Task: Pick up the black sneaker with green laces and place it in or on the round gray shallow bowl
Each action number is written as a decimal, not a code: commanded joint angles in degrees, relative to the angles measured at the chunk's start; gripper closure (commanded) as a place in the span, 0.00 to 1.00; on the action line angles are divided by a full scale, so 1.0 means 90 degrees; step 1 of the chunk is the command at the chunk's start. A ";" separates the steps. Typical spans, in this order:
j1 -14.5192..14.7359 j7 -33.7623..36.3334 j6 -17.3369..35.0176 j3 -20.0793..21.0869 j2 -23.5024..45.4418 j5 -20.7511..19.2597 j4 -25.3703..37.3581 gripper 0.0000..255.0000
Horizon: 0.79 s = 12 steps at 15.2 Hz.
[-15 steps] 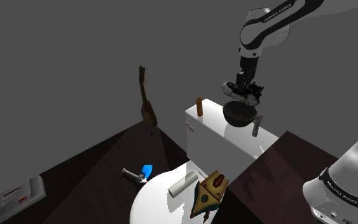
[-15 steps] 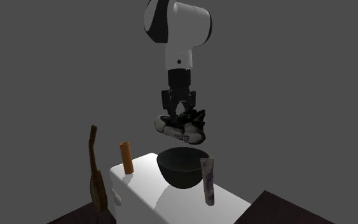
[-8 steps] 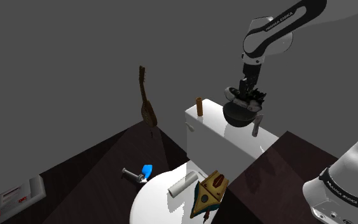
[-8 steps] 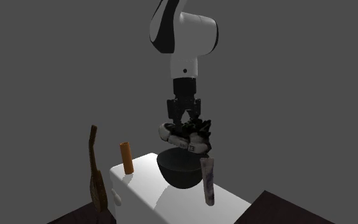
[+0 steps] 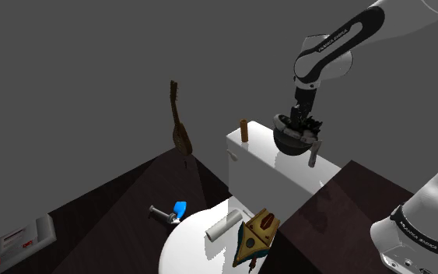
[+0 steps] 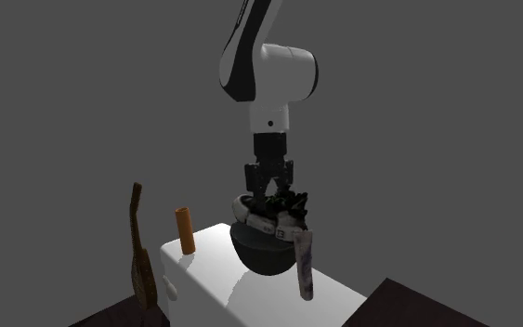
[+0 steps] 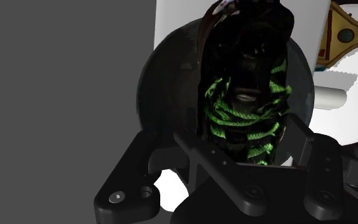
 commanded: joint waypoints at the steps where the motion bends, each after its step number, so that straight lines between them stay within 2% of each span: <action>1: 0.0008 -0.0002 0.0146 0.0012 0.0107 0.0026 -0.0032 1.00; 8: 0.0007 -0.0002 0.0146 0.0012 0.0107 0.0026 -0.0032 1.00; 9: 0.0006 -0.0003 0.0142 0.0011 0.0097 0.0024 -0.0038 0.00; 12: 0.0000 -0.0014 0.0131 0.0005 0.0088 0.0021 -0.0036 0.00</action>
